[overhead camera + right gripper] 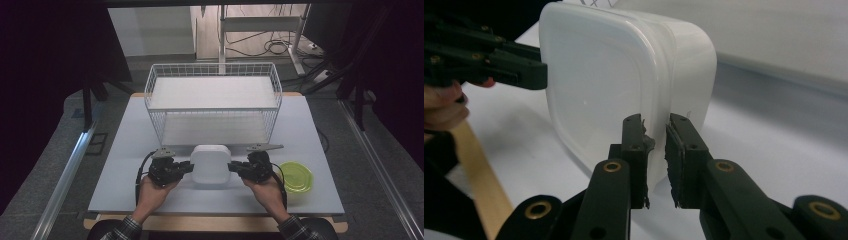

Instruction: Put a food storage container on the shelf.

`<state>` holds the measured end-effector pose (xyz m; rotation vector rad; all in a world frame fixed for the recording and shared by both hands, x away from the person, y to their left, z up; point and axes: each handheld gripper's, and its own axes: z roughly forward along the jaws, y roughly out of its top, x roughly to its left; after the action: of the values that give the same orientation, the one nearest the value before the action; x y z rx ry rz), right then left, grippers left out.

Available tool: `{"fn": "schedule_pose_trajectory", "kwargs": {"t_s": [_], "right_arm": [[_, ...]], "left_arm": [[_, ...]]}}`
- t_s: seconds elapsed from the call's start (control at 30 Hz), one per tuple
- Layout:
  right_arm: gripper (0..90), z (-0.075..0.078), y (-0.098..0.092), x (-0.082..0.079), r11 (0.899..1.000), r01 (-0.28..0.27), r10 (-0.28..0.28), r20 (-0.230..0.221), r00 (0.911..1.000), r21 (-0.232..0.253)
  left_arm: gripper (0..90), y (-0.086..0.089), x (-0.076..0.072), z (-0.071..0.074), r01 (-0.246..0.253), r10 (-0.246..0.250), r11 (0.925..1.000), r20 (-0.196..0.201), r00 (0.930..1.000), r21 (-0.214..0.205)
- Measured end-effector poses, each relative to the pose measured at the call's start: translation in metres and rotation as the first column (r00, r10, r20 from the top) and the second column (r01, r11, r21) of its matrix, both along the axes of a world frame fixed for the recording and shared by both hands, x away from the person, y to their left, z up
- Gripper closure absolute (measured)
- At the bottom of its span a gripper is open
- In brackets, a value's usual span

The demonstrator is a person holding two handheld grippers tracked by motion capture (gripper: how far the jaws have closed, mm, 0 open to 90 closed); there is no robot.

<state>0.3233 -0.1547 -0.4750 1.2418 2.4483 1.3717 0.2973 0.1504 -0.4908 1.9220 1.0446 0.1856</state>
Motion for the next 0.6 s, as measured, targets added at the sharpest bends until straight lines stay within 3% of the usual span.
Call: {"fn": "schedule_pose_trajectory", "kwargs": {"t_s": [0.1, 0.27, 0.6], "right_arm": [[79.2, 0.002, 0.003, -0.002, 1.0, 0.004, -0.003, 0.032, 0.9995, -0.016], [79.2, 0.011, 0.002, -0.002, 1.0, -0.005, 0.005, 0.069, 0.9976, 0.001], [79.3, 0.036, 0.002, 0.004, 1.0, -0.02, 0.019, 0.125, 0.992, 0.002]], "left_arm": [[77.9, 0.001, 0.0, 0.001, -0.003, 0.004, 1.0, 0.001, 1.0, -0.004], [78.2, 0.002, -0.001, 0.012, -0.005, 0.005, 0.9999, 0.023, 0.9997, -0.015], [78.2, 0.003, 0.005, 0.033, -0.011, 0.012, 0.9998, 0.056, 0.9983, -0.02]]}}
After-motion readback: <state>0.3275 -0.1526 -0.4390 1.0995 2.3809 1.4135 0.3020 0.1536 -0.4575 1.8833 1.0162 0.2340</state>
